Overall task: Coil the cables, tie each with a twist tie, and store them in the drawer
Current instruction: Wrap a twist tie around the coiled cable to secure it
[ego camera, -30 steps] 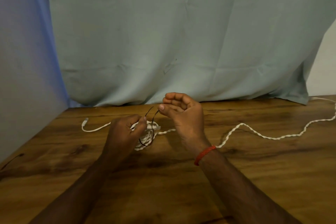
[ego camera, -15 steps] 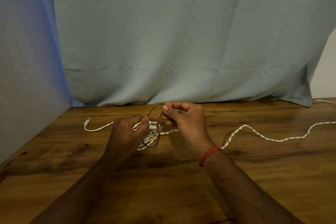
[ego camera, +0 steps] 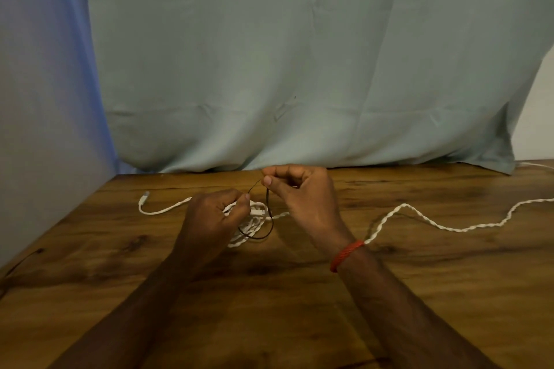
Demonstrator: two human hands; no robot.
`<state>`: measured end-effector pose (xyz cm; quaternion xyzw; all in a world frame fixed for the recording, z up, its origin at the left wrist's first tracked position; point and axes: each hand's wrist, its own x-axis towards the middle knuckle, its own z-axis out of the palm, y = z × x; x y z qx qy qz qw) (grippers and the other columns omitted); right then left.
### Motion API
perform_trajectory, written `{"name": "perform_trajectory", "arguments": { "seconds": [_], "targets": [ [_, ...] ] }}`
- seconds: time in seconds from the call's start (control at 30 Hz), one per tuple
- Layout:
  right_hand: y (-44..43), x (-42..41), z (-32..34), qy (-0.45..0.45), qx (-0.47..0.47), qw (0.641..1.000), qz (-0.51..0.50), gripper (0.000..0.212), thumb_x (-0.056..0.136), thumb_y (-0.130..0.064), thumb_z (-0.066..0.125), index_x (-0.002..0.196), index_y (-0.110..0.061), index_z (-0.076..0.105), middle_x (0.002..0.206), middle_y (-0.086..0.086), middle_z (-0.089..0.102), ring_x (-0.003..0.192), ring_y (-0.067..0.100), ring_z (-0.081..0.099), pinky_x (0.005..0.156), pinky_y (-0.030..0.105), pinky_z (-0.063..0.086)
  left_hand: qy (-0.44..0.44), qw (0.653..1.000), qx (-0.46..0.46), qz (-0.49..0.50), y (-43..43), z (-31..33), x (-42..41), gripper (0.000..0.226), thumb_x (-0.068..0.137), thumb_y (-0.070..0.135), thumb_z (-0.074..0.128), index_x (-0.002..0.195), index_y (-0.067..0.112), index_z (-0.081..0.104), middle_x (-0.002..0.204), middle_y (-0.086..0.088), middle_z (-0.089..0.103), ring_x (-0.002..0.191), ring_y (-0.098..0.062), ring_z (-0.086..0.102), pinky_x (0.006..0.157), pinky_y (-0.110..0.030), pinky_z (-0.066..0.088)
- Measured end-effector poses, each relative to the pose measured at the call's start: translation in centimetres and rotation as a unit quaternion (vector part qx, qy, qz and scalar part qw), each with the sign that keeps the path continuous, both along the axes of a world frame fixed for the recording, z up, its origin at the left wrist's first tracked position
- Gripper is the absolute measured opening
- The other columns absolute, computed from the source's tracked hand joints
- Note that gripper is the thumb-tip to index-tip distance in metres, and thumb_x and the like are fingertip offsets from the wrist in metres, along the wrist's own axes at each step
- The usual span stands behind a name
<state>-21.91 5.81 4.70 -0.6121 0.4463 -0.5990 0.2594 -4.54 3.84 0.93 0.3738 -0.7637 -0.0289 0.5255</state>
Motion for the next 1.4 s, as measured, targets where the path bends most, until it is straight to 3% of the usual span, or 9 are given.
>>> {"name": "perform_trajectory", "arguments": {
  "seconds": [0.17,0.5,0.6,0.73,0.93,1.1,1.27,1.33,1.4],
  "targets": [
    [-0.2,0.0,0.0,0.053,-0.023,0.998,-0.017,0.013,0.088,-0.011,0.076,0.099,-0.015,0.080,0.088,-0.009,0.076,0.080,-0.004,0.069,0.071,0.008,0.051,-0.020,1.000,-0.006,-0.002,-0.4,-0.2,0.2,0.028,0.093,0.033,0.054,0.066,0.030,0.061,0.057,0.015,0.056,0.055,-0.005,0.055,0.055,-0.026,0.037],
    [0.0,-0.2,0.3,0.116,-0.062,0.991,-0.026,0.013,0.090,-0.013,0.074,0.099,-0.018,0.080,0.090,-0.007,0.078,0.083,0.001,0.071,0.079,0.027,0.059,-0.037,0.999,-0.016,-0.002,0.1,0.3,0.2,0.027,0.093,0.025,0.057,0.070,0.040,0.057,0.057,0.024,0.055,0.056,-0.004,0.055,0.054,-0.018,0.034],
    [-0.1,-0.2,0.2,0.136,-0.053,0.989,-0.016,0.012,0.090,-0.014,0.074,0.100,-0.018,0.080,0.092,-0.008,0.077,0.083,-0.001,0.070,0.078,0.024,0.058,-0.039,0.999,-0.013,-0.012,0.2,0.4,0.1,0.029,0.093,0.022,0.059,0.069,0.038,0.059,0.058,0.021,0.057,0.056,-0.007,0.056,0.054,-0.024,0.038],
    [-0.3,-0.1,0.0,0.170,-0.043,0.985,0.006,0.012,0.090,-0.014,0.073,0.101,-0.015,0.079,0.091,-0.008,0.077,0.074,-0.014,0.063,0.067,0.004,0.045,-0.050,0.999,-0.016,-0.005,0.1,0.2,0.2,0.024,0.093,0.021,0.060,0.071,0.030,0.065,0.059,0.014,0.058,0.056,-0.008,0.056,0.056,-0.032,0.041],
    [-0.4,-0.1,-0.2,0.129,-0.018,0.990,0.058,0.015,0.086,-0.011,0.077,0.101,-0.015,0.076,0.080,-0.004,0.076,0.071,-0.002,0.068,0.067,0.015,0.054,-0.034,0.999,-0.003,-0.021,0.1,0.2,0.0,0.027,0.093,0.019,0.060,0.070,0.034,0.062,0.057,0.016,0.057,0.056,-0.007,0.056,0.055,-0.024,0.038],
    [0.1,-0.2,0.0,0.020,-0.004,0.993,0.116,0.010,0.079,-0.005,0.082,0.086,-0.008,0.074,0.072,0.000,0.074,0.066,0.006,0.070,0.063,0.020,0.055,0.020,0.998,0.037,-0.042,0.4,0.1,-0.3,0.033,0.092,0.030,0.055,0.061,0.020,0.058,0.060,0.003,0.058,0.052,-0.008,0.050,0.052,-0.026,0.037],
    [0.0,-0.3,0.0,0.072,-0.067,0.992,0.083,0.006,0.081,-0.012,0.082,0.084,-0.009,0.077,0.072,-0.006,0.073,0.064,0.000,0.065,0.061,0.014,0.048,0.153,0.971,0.153,-0.102,0.7,0.4,-0.9,0.040,0.093,0.031,0.056,0.072,-0.002,0.063,0.066,-0.017,0.063,0.059,-0.031,0.056,0.054,-0.037,0.044],
    [0.0,-0.1,0.0,0.104,-0.089,0.988,0.072,0.007,0.081,-0.015,0.083,0.083,-0.010,0.078,0.073,-0.004,0.075,0.066,0.007,0.069,0.061,0.020,0.052,0.225,0.942,0.216,-0.122,0.7,0.6,-1.1,0.031,0.098,0.018,0.054,0.077,-0.001,0.065,0.064,-0.015,0.063,0.055,-0.022,0.057,0.048,-0.031,0.044],
    [0.1,0.3,-0.2,0.124,-0.098,0.985,0.068,0.011,0.081,-0.020,0.083,0.082,-0.010,0.078,0.073,-0.001,0.075,0.066,0.015,0.070,0.062,0.031,0.057,0.263,0.918,0.256,-0.148,0.8,0.7,-1.2,0.027,0.097,0.016,0.053,0.075,0.014,0.068,0.061,-0.002,0.060,0.051,-0.012,0.055,0.043,-0.022,0.040]
  ]
}}
